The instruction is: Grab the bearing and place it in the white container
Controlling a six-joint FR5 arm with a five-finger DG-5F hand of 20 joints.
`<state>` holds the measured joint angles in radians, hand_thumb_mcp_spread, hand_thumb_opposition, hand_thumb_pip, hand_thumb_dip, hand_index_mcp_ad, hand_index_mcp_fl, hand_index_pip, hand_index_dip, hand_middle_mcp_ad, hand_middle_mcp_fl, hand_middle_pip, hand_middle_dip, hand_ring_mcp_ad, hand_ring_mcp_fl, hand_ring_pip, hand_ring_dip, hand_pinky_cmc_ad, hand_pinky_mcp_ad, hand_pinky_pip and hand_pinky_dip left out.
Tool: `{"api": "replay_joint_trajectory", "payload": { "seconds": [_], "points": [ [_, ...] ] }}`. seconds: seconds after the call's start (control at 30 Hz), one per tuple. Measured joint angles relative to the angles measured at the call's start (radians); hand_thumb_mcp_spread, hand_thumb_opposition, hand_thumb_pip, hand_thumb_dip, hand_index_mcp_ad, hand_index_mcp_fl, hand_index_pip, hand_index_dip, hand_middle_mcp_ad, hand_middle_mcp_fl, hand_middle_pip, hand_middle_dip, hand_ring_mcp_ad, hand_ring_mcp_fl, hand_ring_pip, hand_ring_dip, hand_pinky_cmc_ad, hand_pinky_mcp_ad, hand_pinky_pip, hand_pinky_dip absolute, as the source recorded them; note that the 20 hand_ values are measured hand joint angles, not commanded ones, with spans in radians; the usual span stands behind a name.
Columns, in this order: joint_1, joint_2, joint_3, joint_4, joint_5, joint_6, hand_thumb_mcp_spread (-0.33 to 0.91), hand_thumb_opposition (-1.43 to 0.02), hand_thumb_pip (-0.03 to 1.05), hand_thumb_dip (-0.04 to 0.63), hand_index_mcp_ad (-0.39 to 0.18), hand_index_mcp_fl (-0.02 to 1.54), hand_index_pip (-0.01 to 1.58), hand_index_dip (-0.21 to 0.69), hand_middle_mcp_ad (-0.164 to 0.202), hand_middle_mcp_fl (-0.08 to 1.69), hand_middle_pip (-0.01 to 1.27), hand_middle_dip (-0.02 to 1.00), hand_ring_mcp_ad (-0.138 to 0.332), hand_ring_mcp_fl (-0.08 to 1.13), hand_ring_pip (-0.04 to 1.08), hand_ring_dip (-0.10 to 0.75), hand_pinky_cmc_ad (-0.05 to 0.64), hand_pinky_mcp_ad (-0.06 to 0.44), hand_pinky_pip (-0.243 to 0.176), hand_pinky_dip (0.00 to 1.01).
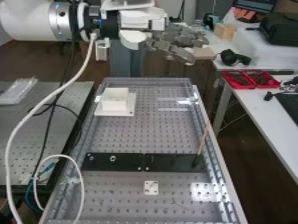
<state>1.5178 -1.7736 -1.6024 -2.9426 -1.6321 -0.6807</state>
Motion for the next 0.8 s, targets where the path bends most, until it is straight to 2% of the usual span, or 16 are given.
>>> {"api": "replay_joint_trajectory", "payload": {
  "seconds": [0.4, 0.8],
  "points": [
    [-0.047, -0.007, 0.036, -0.045, -0.043, -0.018, 0.22, -0.73, 0.47, 0.141, -0.115, 0.26, 0.09, 0.197, 0.065, 0.08, 0.12, 0.22, 0.136, 0.0, 0.09, 0.093, 0.429, 0.326, -0.089, 0.3],
    [-0.06, 0.022, 0.017, -0.065, -0.045, -0.026, 0.23, -0.73, 0.47, 0.141, -0.115, 0.26, 0.09, 0.197, 0.065, 0.08, 0.12, 0.22, 0.136, 0.0, 0.09, 0.093, 0.429, 0.326, -0.089, 0.3]
  ]
}}
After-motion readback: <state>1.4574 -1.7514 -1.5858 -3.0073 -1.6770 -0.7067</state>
